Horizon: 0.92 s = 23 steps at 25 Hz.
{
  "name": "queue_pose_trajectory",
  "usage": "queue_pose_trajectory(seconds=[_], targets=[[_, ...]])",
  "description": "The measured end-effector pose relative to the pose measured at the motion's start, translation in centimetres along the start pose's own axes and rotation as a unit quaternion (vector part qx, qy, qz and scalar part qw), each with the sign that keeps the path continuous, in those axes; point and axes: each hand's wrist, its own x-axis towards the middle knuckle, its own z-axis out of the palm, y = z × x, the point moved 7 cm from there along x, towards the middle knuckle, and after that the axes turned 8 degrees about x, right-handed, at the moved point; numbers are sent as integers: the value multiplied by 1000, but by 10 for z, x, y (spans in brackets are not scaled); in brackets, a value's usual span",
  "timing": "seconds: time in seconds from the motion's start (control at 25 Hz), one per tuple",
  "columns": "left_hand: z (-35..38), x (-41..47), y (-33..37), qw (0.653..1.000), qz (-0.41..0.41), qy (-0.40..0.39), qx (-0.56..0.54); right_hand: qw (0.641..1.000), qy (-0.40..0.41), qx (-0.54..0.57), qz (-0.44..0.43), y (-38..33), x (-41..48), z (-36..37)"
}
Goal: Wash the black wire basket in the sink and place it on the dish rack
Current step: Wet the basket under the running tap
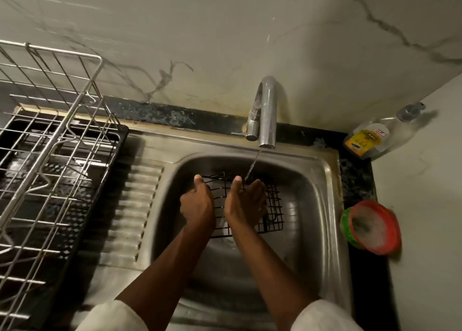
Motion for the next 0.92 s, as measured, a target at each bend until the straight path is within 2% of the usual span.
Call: queue_pose_trajectory(seconds=[0.24, 0.32, 0.52, 0.68, 0.72, 0.84, 0.92], targets=[[-4, -1, -2, 1000, -8, 4, -8, 997, 31, -3, 68, 48, 58, -47], [-4, -5, -1, 1000, -7, 3, -12, 996, 38, 5, 80, 51, 49, -50], [-4, -7, -5, 1000, -15, -10, -20, 999, 19, -28, 6, 49, -5, -23], [-2, -16, -2, 1000, 6, -8, 4, 975, 67, 25, 210, 70, 42, -63], [-2, -16, -1, 1000, 11, -6, 10, 974, 55, 20, 218, 66, 39, -60], [-3, -11, 0, 1000, 10, 4, 18, 989, -3, 2, 150, 31, 4, -27], [-1, -11, 5, 1000, 19, 1, 18, 991, -10, 13, 134, 17, -6, -15]])
